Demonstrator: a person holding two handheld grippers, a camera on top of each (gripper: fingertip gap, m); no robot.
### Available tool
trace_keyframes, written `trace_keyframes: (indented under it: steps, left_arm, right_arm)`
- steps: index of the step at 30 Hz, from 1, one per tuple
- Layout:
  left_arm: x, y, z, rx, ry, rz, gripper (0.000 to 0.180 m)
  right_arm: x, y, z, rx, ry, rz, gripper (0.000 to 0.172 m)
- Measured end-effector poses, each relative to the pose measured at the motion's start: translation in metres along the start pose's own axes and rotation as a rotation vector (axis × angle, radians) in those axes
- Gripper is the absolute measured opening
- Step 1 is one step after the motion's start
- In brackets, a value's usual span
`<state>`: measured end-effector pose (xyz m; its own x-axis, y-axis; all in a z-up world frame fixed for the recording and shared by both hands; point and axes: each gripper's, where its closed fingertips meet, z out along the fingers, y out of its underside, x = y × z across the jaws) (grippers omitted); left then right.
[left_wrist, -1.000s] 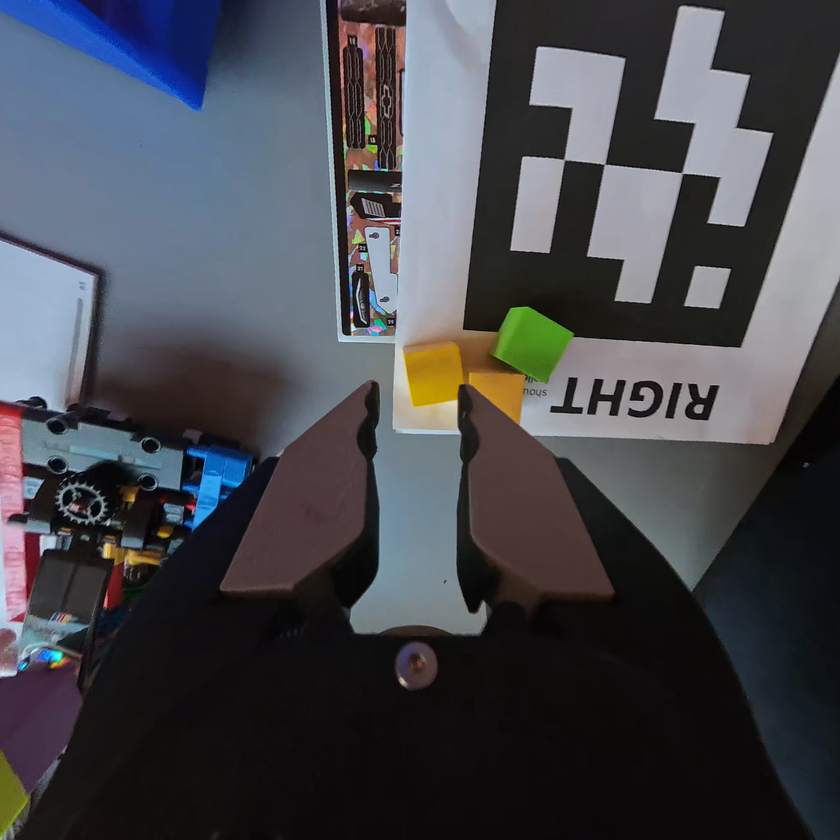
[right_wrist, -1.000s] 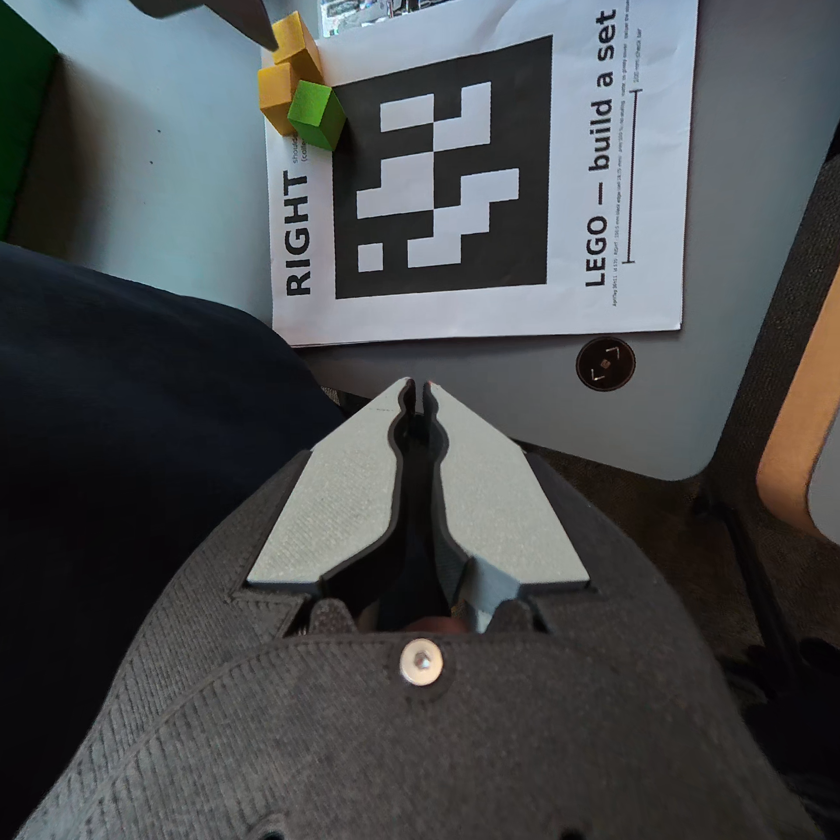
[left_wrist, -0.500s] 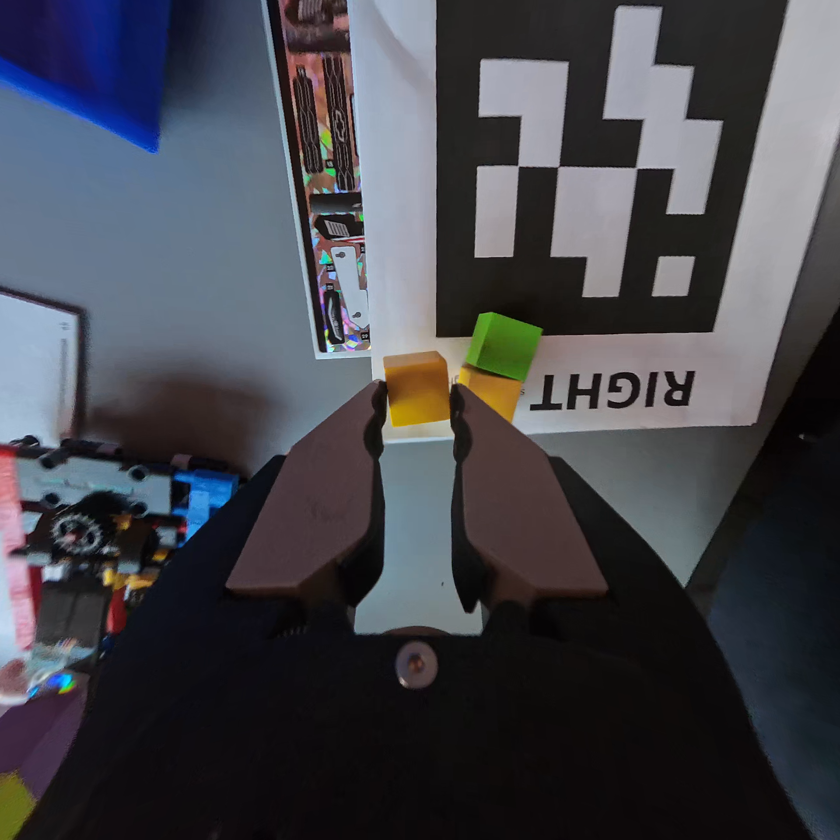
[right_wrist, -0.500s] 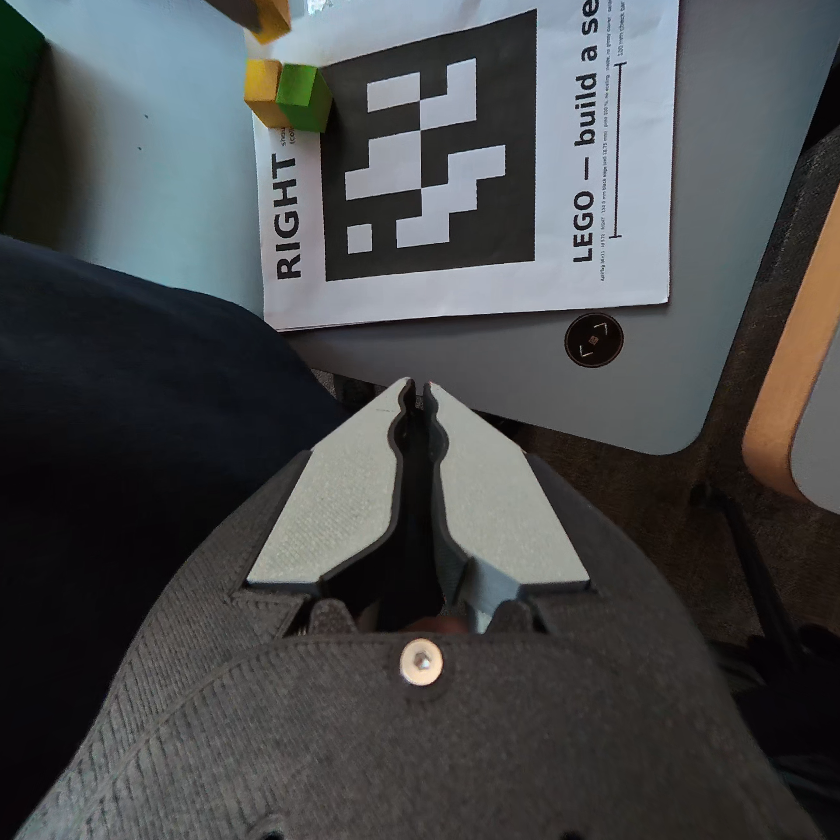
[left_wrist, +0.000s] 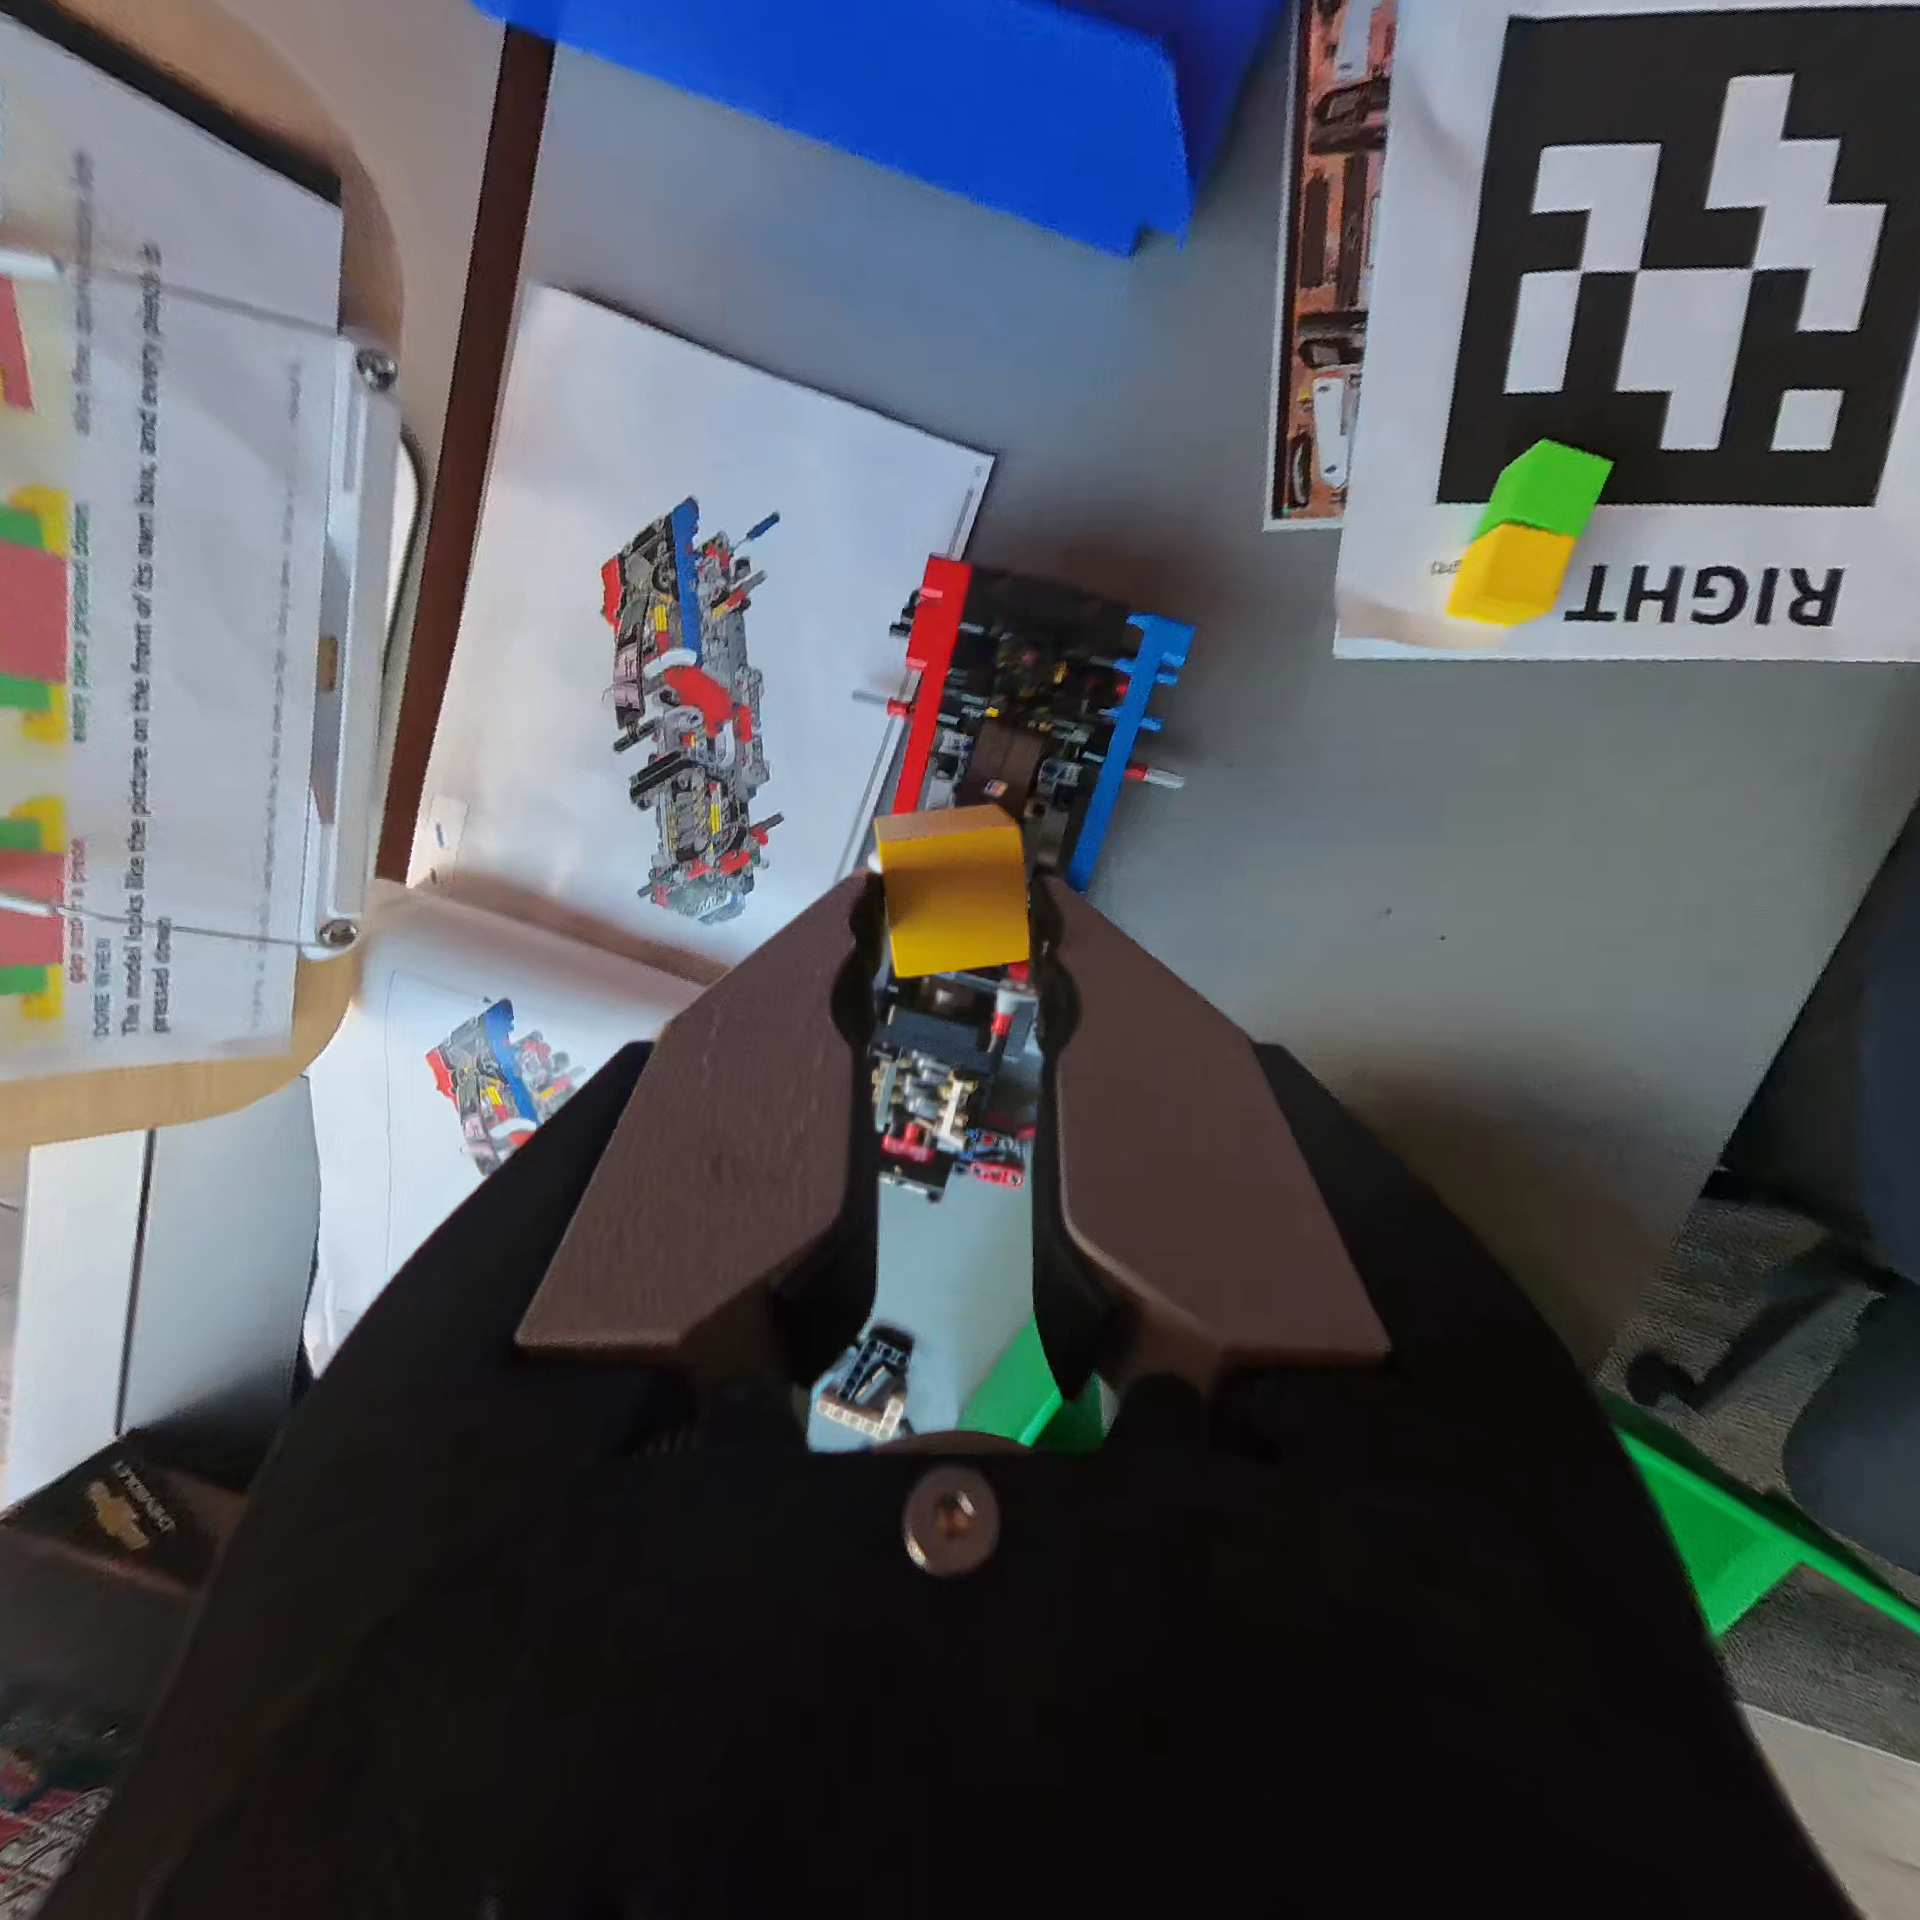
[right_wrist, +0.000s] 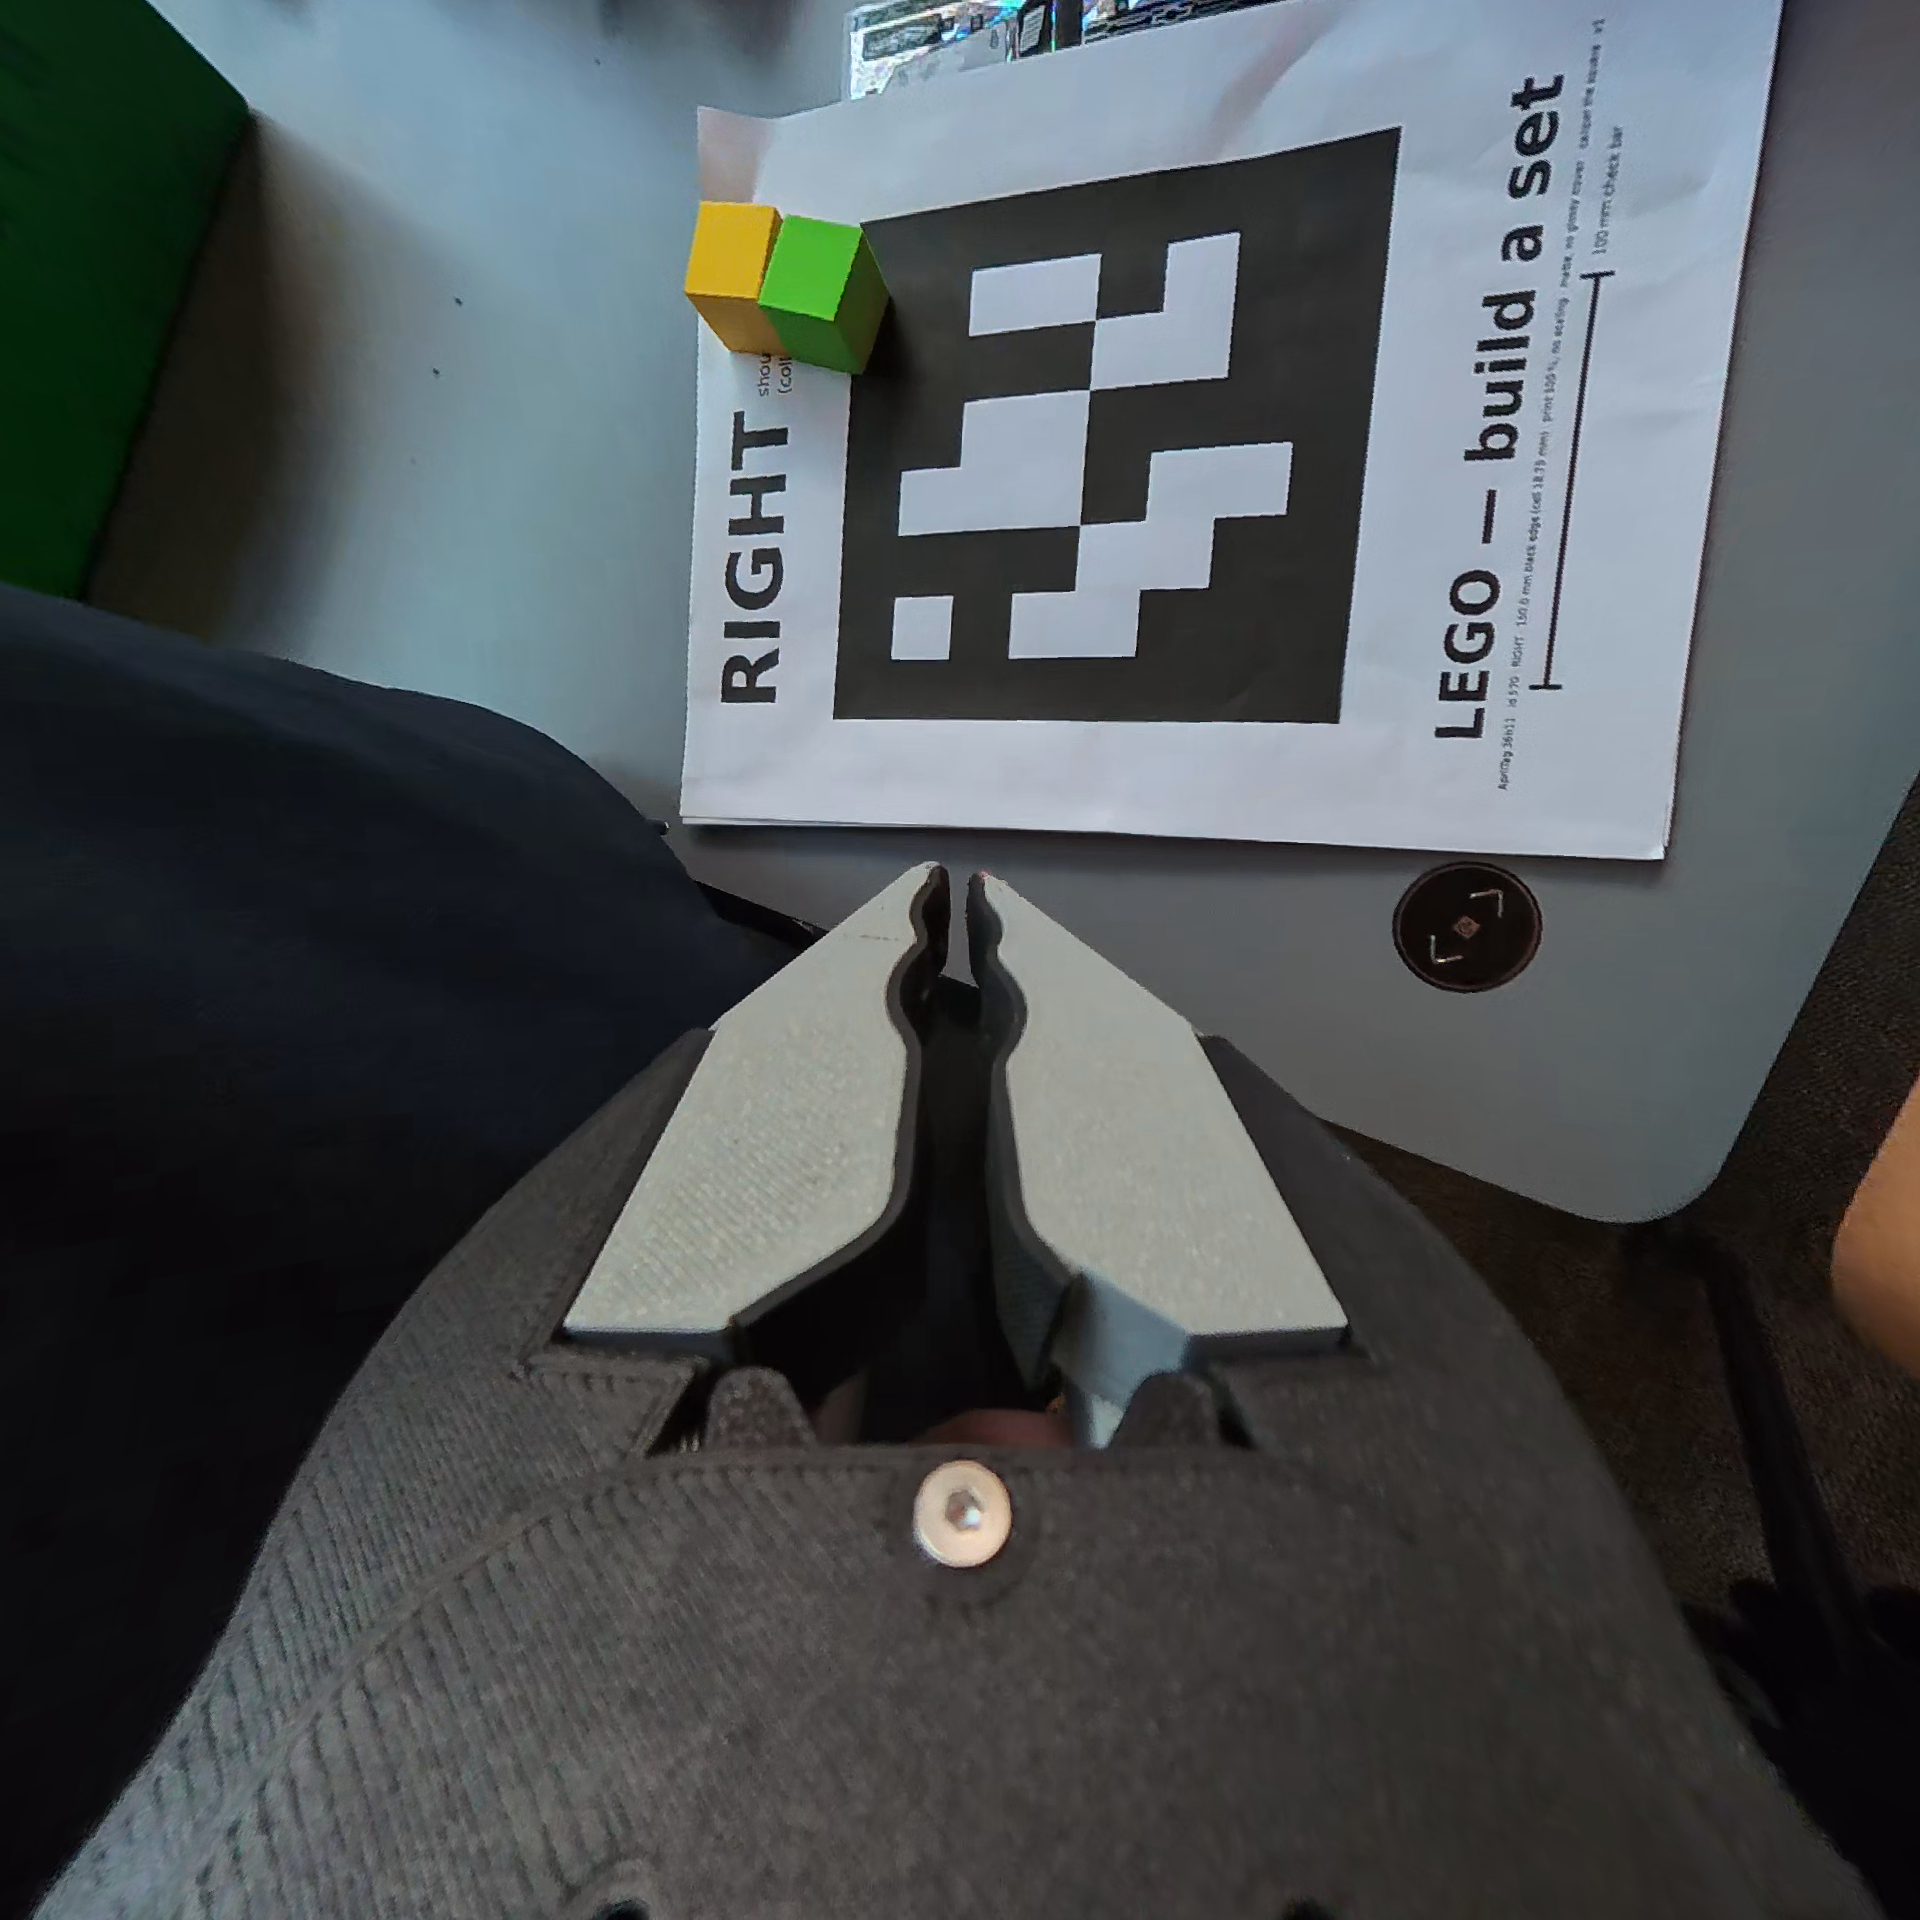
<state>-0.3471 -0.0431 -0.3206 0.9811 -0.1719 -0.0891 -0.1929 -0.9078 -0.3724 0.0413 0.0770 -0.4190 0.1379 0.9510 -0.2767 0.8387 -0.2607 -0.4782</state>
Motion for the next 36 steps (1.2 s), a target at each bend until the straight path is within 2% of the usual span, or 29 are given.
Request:
trace_keyframes:
  steps: [8,17,31,36]
  left_arm:
    - [-0.010,0.021,0.020,0.008,0.075,-0.059,0.026]
    - [-0.002,0.034,0.044,-0.067,0.096,-0.003,0.026]
    - [-0.002,0.037,0.052,-0.076,0.103,-0.008,0.025]
    - [-0.002,0.037,0.051,-0.070,0.108,-0.015,0.033]
  right_arm:
    - [-0.001,-0.002,-0.001,0.017,0.016,0.012,0.001]
    - [-0.003,0.007,-0.002,0.016,0.030,0.038,0.001]
    - [-0.001,0.007,-0.003,0.014,0.033,0.045,0.001]
    - [-0.001,0.006,-0.002,0.011,0.029,0.043,0.001]
